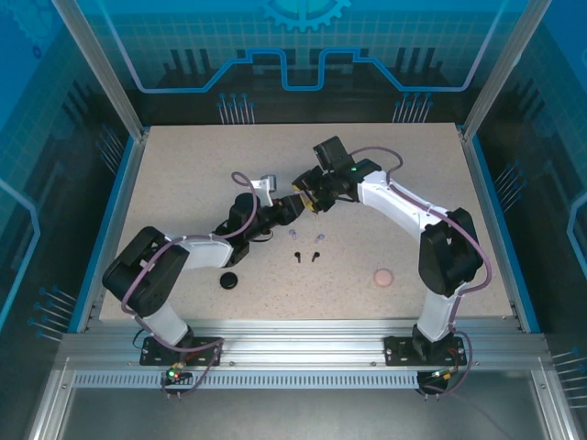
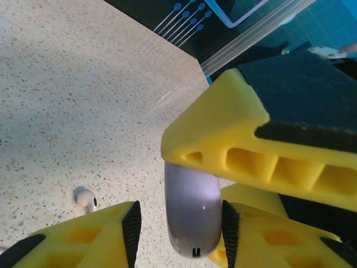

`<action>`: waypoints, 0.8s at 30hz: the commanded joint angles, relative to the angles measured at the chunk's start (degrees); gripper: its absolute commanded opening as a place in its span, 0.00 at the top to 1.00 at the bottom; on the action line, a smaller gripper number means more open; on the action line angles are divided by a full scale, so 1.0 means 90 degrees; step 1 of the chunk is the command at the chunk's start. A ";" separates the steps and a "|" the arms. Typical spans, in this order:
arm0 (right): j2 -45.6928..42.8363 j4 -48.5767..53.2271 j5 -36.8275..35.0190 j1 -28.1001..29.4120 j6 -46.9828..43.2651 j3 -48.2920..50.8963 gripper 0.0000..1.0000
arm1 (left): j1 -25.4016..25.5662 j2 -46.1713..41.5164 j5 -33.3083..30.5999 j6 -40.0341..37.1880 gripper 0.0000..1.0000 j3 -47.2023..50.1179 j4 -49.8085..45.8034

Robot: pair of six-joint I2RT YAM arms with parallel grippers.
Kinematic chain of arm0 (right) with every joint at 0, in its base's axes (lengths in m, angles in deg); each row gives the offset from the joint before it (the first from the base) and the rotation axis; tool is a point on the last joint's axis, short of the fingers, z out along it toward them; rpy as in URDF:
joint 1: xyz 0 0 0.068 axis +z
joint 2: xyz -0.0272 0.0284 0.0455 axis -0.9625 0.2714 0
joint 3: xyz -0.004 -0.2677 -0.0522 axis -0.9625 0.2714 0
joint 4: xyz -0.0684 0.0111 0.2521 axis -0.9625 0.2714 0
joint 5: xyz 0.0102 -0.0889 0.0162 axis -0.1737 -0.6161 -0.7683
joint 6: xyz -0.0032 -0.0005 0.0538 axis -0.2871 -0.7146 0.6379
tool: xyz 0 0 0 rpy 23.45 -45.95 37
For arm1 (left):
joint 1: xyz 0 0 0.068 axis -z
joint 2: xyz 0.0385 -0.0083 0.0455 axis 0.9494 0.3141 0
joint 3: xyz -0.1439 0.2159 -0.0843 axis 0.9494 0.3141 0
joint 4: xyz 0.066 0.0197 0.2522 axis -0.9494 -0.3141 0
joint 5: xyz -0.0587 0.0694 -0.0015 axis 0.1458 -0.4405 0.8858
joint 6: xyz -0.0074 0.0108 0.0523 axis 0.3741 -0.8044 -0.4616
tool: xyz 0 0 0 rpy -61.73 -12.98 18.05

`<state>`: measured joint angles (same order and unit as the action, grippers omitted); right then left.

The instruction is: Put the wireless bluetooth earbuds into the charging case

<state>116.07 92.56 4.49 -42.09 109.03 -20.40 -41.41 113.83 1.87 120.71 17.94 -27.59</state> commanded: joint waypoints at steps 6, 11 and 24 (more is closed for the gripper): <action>0.0065 -0.0125 -0.0009 0.0079 0.0115 -0.0056 0.51 | 0.0043 0.0182 -0.0250 0.0138 0.65 -0.0232 0.0459; 0.0043 -0.0140 -0.0013 0.0079 0.0114 -0.0014 0.51 | 0.0042 0.0194 -0.0284 0.0144 0.74 -0.0243 0.0465; -0.0025 -0.0246 0.0012 0.0079 0.0153 0.0065 0.49 | 0.0044 0.0204 -0.0285 0.0173 0.95 -0.0279 0.0455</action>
<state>116.14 90.79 4.05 -42.03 109.58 -20.38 -41.41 114.70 0.34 122.00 17.15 -25.23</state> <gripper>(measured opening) 0.510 0.226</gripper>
